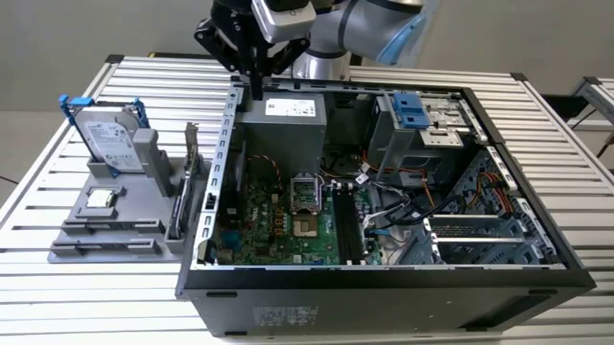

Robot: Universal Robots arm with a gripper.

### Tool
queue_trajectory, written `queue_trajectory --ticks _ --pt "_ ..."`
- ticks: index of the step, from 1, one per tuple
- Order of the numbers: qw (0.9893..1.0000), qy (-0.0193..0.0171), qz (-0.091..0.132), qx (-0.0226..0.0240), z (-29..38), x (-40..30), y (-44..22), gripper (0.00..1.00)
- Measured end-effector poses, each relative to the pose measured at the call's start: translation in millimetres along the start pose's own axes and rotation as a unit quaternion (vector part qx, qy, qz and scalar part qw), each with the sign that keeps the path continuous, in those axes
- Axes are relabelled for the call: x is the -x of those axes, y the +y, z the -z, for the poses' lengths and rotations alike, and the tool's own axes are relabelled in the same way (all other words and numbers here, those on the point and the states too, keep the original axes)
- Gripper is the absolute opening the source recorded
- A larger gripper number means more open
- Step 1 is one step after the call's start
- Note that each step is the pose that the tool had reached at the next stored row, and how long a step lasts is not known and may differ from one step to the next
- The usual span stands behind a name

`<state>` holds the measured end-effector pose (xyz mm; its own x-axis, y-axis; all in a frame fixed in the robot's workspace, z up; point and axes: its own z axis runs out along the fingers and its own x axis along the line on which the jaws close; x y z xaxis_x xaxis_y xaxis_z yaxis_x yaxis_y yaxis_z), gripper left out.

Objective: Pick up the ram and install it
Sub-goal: 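Reach for the ram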

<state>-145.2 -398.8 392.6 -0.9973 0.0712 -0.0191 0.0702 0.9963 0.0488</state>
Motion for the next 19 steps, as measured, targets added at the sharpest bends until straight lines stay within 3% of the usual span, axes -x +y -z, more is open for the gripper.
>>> queue_trajectory --ticks 19 --pt "1.0 0.0 0.0 0.0 0.4 -16.1 -1.1 0.0"
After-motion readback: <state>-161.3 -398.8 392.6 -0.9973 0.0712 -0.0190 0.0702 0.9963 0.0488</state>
